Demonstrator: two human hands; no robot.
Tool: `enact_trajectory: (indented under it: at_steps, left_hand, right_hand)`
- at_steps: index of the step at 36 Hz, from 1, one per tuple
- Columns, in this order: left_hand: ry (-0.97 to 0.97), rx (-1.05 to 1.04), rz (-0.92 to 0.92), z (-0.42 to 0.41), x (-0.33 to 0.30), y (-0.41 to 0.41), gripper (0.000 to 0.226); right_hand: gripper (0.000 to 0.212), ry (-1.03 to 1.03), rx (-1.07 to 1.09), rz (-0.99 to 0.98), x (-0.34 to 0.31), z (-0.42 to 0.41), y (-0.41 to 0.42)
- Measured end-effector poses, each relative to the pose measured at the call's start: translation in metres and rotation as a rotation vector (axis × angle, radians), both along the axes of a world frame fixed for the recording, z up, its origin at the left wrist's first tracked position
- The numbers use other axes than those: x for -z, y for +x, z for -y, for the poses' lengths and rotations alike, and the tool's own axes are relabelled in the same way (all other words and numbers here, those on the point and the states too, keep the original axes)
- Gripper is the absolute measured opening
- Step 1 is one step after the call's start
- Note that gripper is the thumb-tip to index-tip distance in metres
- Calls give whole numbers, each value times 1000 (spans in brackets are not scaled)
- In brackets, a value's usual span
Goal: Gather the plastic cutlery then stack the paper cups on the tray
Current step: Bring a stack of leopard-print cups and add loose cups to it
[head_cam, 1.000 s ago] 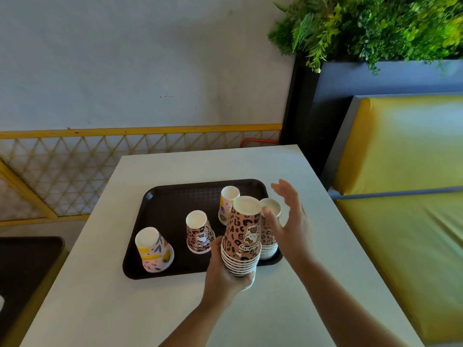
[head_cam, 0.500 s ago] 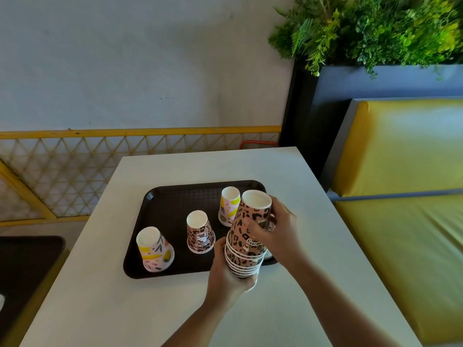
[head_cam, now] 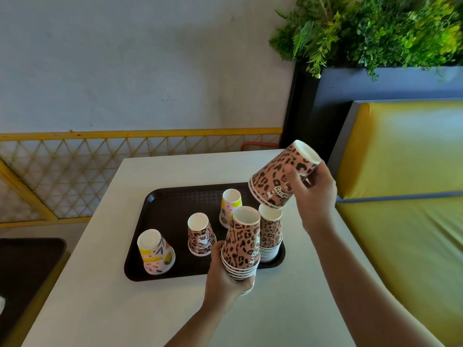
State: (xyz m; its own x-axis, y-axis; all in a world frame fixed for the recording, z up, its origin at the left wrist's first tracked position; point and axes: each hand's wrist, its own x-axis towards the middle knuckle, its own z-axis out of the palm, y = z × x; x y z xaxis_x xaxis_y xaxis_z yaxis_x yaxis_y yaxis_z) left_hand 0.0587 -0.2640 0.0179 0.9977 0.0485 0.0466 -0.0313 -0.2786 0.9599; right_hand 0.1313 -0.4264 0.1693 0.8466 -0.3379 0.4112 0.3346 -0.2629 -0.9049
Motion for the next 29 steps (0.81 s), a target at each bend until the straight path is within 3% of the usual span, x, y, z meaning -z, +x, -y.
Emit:
enact_trajectory:
  at_steps: [17, 22, 29]
  left_hand:
    - [-29, 22, 32, 2, -6, 6, 83]
    - [-57, 24, 27, 4, -10, 8, 82]
    - [-23, 15, 82, 8, -15, 10, 83]
  right_hand:
    - [78, -416, -12, -166, 56, -6, -4]
    - [76, -416, -125, -34, 48, -21, -24]
    - [79, -424, -246, -203, 57, -40, -39]
